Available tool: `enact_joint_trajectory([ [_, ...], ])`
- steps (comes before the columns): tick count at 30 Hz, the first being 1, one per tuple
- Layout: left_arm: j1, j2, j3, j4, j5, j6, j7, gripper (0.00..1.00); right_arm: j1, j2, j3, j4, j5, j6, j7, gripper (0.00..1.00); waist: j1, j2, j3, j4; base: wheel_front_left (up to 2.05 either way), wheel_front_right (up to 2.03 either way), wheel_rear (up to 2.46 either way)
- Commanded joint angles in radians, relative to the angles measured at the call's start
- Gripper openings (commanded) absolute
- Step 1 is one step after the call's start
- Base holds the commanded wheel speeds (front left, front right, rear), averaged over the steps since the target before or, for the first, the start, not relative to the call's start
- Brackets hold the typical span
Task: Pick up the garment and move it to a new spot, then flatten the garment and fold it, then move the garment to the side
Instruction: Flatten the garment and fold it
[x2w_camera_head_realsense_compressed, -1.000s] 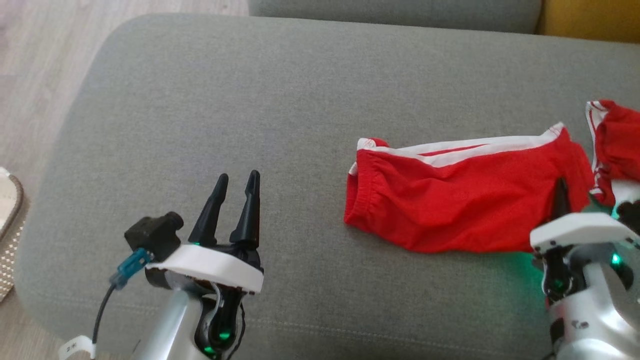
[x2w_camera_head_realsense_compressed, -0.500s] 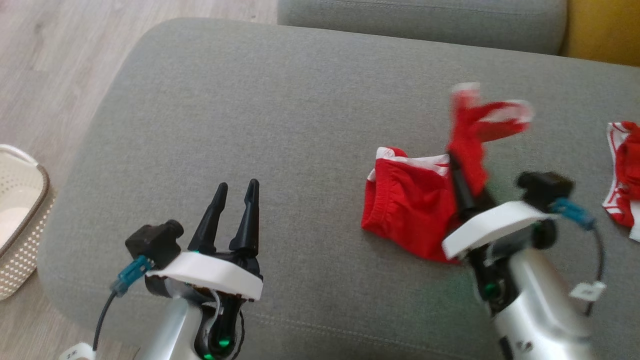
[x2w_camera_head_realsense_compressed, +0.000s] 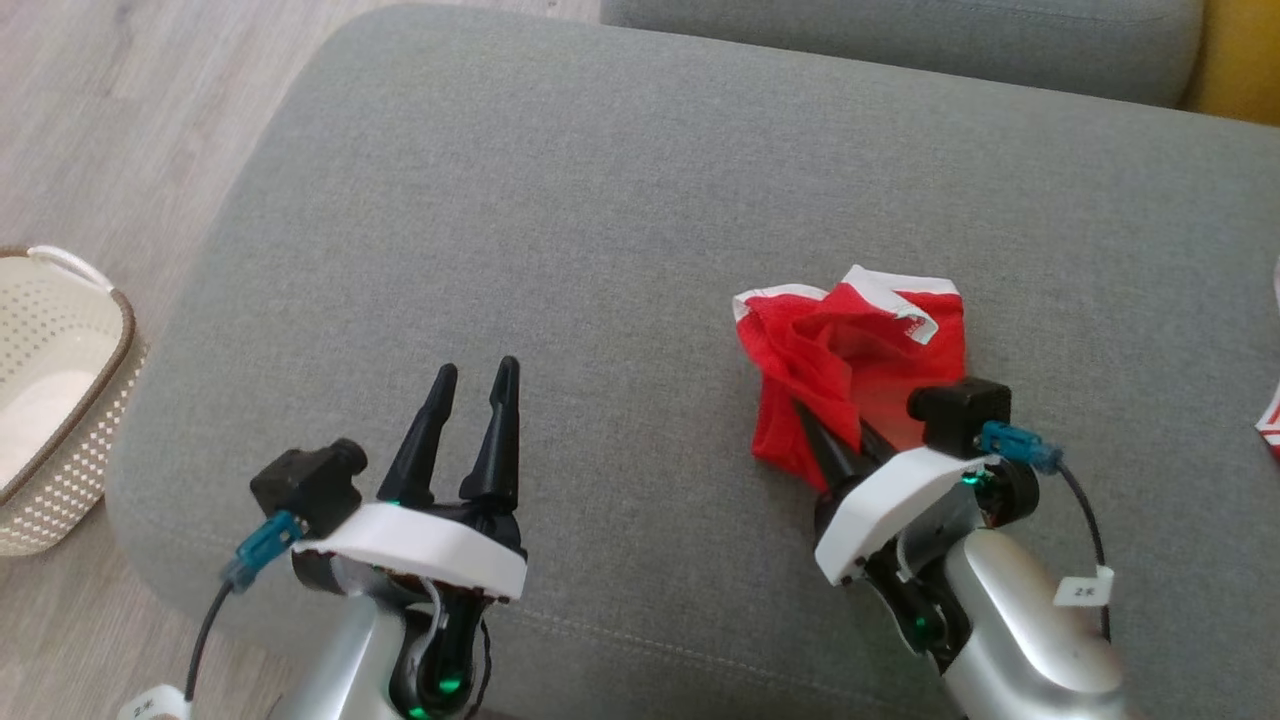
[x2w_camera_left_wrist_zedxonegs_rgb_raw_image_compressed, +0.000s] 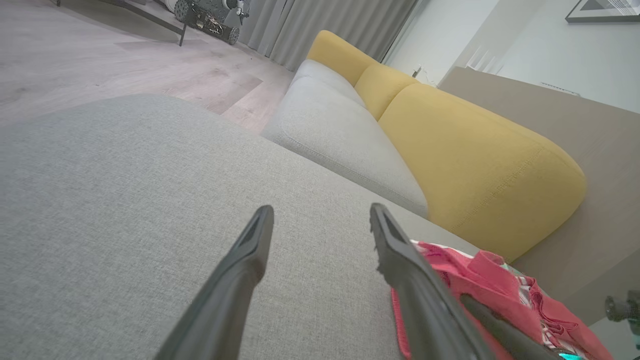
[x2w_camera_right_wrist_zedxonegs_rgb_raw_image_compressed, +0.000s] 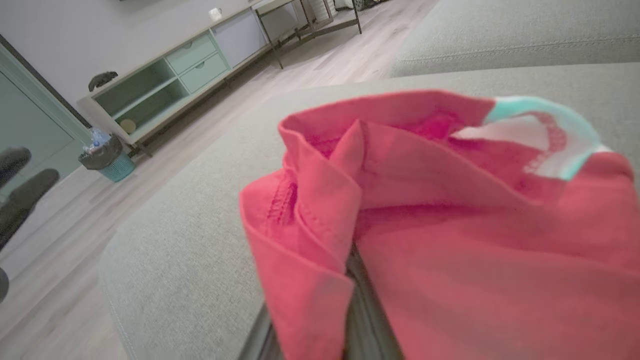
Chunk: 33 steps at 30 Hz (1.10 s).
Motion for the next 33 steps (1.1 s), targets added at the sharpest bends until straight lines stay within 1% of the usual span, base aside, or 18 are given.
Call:
enact_joint_trajectory([
  [1, -0.03, 0.007, 0.028, -0.035, -0.008, 0.004, -0.012, 1.0, -0.015, 0.008, 0.023, -0.024, -0.013, -0.001, -0.014, 1.0, 0.0, 0.0, 0.003, 0.003, 0.0, 0.0, 0.0],
  [6, -0.031, 0.007, 0.032, -0.037, -0.009, 0.004, -0.012, 1.0, -0.025, 0.009, 0.06, -0.01, -0.012, -0.001, -0.028, 1.0, 0.0, 0.0, 0.011, 0.005, 0.0, 0.0, 0.0],
  [10, -0.035, 0.007, 0.03, -0.039, -0.013, 0.005, -0.012, 1.0, -0.036, 0.01, 0.124, -0.004, 0.007, -0.001, -0.025, 1.0, 0.0, 0.0, 0.02, 0.004, 0.0, 0.0, 0.0],
  [15, -0.039, 0.007, 0.027, -0.039, -0.015, 0.006, -0.012, 1.0, -0.049, 0.003, 0.207, 0.034, 0.039, -0.001, 0.012, 1.0, 0.0, 0.0, 0.025, 0.002, 0.0, 0.0, 0.0],
  [20, -0.04, 0.007, 0.032, -0.032, -0.011, 0.007, -0.012, 1.0, -0.065, -0.006, 0.247, 0.061, 0.08, -0.001, 0.025, 1.0, 0.0, 0.0, 0.012, -0.011, 0.0, 0.0, 0.0],
  [26, -0.038, 0.007, 0.048, -0.033, -0.002, 0.007, -0.012, 1.0, -0.083, -0.021, 0.234, 0.035, 0.126, -0.001, 0.001, 1.0, 0.0, 0.0, 0.002, -0.037, 0.0, 0.0, 0.0],
  [30, -0.031, 0.007, 0.05, -0.034, 0.002, 0.006, -0.012, 1.0, -0.084, -0.054, 0.205, -0.009, 0.141, -0.001, -0.014, 1.0, 0.0, 0.0, -0.008, -0.064, 0.0, 0.0, 0.0],
  [33, -0.03, 0.007, 0.051, -0.034, 0.002, 0.006, -0.012, 1.0, -0.071, -0.079, 0.164, -0.051, 0.147, -0.001, -0.019, 1.0, 0.0, 0.0, -0.016, -0.08, 0.0, 0.0, 0.0],
])
